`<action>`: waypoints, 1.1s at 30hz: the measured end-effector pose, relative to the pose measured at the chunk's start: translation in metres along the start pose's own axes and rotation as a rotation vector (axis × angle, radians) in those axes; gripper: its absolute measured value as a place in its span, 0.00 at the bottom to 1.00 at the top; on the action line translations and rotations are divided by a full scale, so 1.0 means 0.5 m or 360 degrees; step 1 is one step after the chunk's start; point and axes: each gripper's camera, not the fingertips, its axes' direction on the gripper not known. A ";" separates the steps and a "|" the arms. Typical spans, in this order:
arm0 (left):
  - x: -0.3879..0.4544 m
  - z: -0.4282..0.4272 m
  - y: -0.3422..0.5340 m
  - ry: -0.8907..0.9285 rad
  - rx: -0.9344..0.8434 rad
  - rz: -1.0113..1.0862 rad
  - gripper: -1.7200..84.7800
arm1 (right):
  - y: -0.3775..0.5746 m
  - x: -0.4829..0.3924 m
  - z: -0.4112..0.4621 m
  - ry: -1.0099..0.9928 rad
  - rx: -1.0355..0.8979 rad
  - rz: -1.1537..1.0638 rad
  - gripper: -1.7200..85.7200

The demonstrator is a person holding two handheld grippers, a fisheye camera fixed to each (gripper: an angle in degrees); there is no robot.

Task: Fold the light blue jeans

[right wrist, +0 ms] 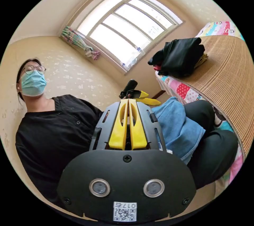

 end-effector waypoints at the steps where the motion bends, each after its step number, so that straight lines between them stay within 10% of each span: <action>1: -0.010 0.006 0.001 0.0019 0.0001 -0.0028 0.23 | 0.009 -0.009 0.005 0.0331 -0.0037 0.0032 0.05; 4: -0.017 0.002 0.005 0.0120 0.0052 -0.0024 0.23 | 0.021 0.004 -0.021 0.0803 0.0102 0.0198 0.12; 8: -0.007 -0.020 0.014 0.0054 0.0052 0.0028 0.23 | 0.002 0.071 0.059 0.0683 -0.0377 0.0267 0.08; 19: -0.037 -0.127 0.149 0.0172 -0.0036 -0.0011 0.13 | 0.103 -0.193 0.105 0.0472 -0.0391 -0.0541 0.06; 28: 0.144 -0.298 0.276 0.1152 0.0022 0.1401 0.01 | 0.112 -0.267 -0.098 -0.0015 0.0061 -0.0704 0.10; 33: 0.121 -0.354 0.292 0.1523 -0.0174 0.1620 0.01 | 0.095 -0.255 -0.249 0.0490 0.0475 -0.0508 0.12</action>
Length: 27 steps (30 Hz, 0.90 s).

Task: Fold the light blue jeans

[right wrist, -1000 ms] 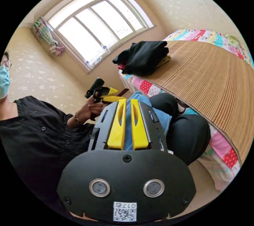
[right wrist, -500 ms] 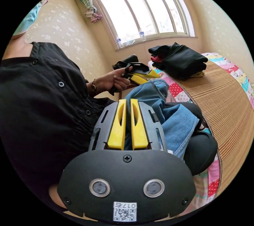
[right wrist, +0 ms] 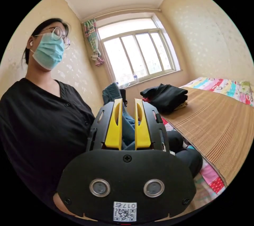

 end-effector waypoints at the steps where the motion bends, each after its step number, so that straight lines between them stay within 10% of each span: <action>1: -0.007 -0.016 0.023 -0.0056 -0.0003 -0.0116 0.01 | -0.003 0.052 0.006 0.0139 -0.0089 0.0187 0.13; 13: 0.016 0.054 0.134 0.0117 -0.0032 -0.0074 0.01 | 0.096 0.228 0.434 -0.0128 -0.1403 0.0471 0.08; 21: -0.022 0.043 0.053 -0.0556 -0.0315 -0.0155 0.01 | 0.006 0.045 -0.015 0.0682 -0.0308 0.0424 0.06; 27: -0.267 -0.060 0.236 -0.1628 -0.0295 -0.1407 0.01 | 0.207 -0.042 -0.192 0.1149 -0.0667 0.0787 0.07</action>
